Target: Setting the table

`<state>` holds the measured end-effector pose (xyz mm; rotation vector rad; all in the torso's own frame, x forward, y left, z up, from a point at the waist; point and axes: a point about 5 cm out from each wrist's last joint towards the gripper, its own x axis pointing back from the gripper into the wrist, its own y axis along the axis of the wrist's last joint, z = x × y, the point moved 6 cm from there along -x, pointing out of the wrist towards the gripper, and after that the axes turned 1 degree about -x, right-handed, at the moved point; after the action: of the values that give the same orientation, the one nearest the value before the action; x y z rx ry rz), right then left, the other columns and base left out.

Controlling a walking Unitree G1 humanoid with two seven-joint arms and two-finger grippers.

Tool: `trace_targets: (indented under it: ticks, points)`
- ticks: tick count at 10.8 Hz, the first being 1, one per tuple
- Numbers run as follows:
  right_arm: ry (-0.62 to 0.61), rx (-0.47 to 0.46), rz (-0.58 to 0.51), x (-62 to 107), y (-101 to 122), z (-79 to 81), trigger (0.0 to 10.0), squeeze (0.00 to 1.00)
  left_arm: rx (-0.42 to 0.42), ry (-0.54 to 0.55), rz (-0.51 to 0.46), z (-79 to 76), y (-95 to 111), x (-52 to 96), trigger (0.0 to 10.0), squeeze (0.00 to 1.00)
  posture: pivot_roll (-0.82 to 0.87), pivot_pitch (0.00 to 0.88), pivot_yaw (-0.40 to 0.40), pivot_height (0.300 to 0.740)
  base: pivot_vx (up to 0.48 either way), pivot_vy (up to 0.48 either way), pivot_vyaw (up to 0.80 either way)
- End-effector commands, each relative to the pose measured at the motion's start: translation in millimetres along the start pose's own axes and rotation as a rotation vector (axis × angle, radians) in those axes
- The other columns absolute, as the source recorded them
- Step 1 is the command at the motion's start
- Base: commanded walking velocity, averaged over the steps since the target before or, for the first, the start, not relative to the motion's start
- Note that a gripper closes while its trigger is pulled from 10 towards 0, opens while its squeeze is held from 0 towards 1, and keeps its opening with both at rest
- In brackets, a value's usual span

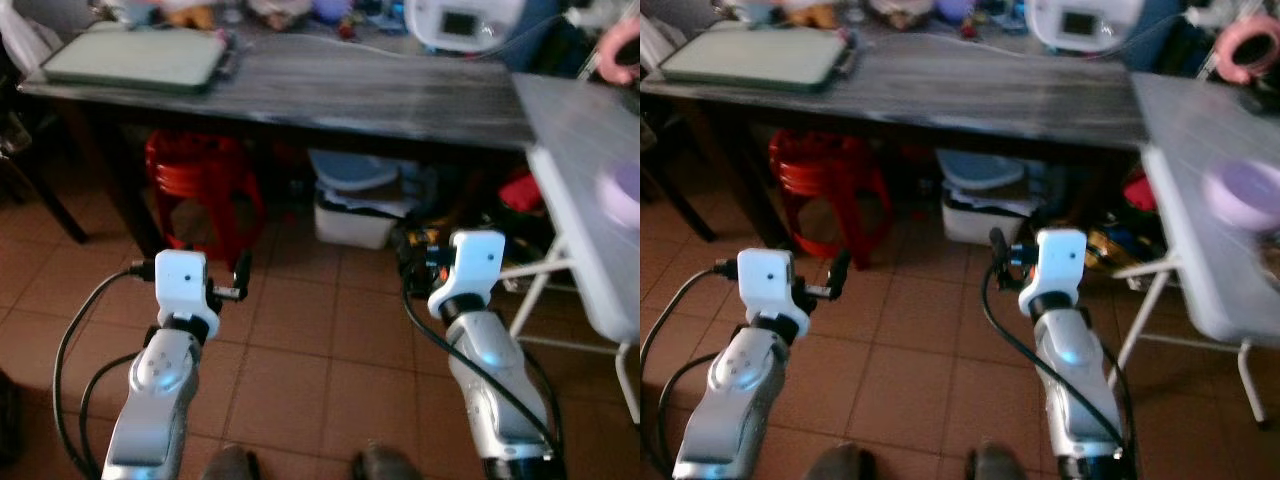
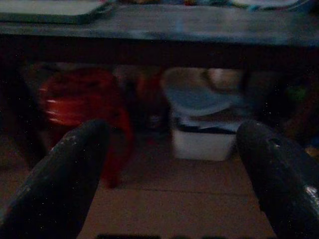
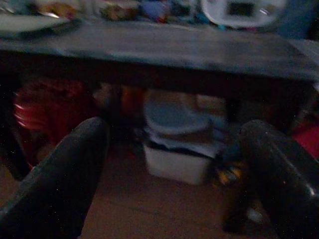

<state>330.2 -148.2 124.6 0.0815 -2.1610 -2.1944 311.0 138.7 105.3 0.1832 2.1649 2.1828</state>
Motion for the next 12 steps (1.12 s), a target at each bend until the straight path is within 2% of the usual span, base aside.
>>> trace_targets:
  ticks: [1,4,8,11,12]
  points:
    - [-0.026,0.010,-0.002,-1.5,3,-5.3,10.0,0.00,-0.003,-0.017,-0.011,-4.1,4,-1.3,10.0,0.00,0.00,0.115,-0.009,0.740,0.000,-0.428,0.00]
    - [-0.009,-0.012,-0.013,-4.3,7,-3.3,10.0,0.00,0.005,-0.045,-0.017,-12.9,6,-1.5,10.0,0.00,0.00,0.123,-0.002,0.740,0.000,-0.470,0.00]
    - [0.001,-0.022,-0.001,-4.3,5,0.2,10.0,0.00,0.006,-0.058,-0.022,-14.8,7,-1.1,10.0,0.00,0.00,0.127,0.000,0.740,0.000,-0.469,0.00]
    - [-0.049,0.062,0.018,-7.6,2,-7.2,10.0,0.00,0.009,-0.082,-0.015,-20.8,6,1.1,10.0,0.00,0.00,0.129,0.000,0.740,0.000,-0.409,0.00]
    - [-0.044,0.039,0.004,-8.7,3,-5.7,10.0,0.00,0.013,-0.077,-0.016,-19.6,6,0.9,10.0,0.00,0.00,0.133,0.004,0.740,0.000,-0.461,0.00]
